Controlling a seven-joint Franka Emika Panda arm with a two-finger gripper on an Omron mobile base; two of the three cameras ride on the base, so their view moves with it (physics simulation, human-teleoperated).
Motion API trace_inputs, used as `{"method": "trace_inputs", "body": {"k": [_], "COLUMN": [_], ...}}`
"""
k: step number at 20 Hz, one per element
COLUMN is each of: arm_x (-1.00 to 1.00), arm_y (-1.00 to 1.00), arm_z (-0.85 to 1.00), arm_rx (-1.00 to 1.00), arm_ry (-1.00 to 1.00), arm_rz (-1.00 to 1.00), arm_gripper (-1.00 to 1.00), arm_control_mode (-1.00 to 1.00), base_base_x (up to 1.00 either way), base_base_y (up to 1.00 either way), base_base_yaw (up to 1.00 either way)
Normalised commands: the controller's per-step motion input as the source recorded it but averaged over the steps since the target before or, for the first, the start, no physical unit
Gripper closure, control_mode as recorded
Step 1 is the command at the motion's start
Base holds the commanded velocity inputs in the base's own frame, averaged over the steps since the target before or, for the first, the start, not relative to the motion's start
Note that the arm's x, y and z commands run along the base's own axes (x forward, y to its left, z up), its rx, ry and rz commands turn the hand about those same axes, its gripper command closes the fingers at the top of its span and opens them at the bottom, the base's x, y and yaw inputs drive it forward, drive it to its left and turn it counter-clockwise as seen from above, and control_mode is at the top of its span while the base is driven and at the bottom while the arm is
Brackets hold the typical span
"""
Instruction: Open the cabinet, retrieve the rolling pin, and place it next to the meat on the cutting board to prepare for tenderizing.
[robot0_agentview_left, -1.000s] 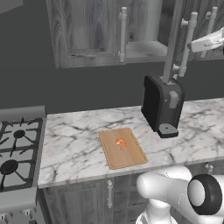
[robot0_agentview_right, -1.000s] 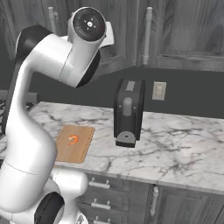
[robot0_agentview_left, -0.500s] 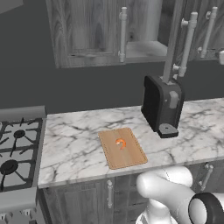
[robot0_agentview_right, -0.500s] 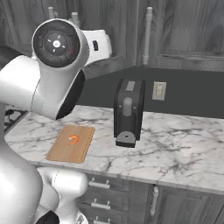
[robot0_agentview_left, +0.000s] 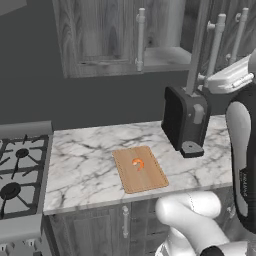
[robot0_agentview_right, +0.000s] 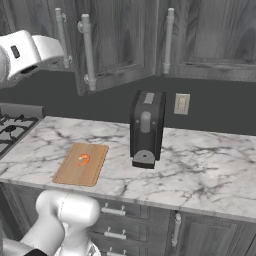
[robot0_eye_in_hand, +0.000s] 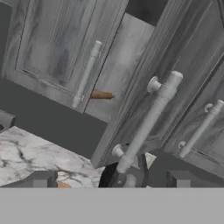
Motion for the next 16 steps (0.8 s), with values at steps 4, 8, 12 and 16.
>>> {"method": "trace_inputs", "body": {"k": [4,8,12,16], "arm_x": [0.09,0.26,0.4,0.54], "arm_y": [0.84,0.56,0.33,0.05], "arm_z": [-0.22,-0.3,-0.21,-0.12], "arm_rx": [-0.31,-0.27,-0.2,-0.16], "arm_ry": [0.0,-0.05,-0.1,-0.03], "arm_rz": [-0.12,-0.11,-0.08,-0.13], "arm_gripper": [-1.0,-1.0,-1.0,-1.0], "arm_control_mode": [-1.0,-1.0,-1.0,-1.0], "base_base_x": [0.0,0.0,0.0,0.0], "base_base_y": [0.0,0.0,0.0,0.0], "base_base_yaw": [0.0,0.0,0.0,0.0]}}
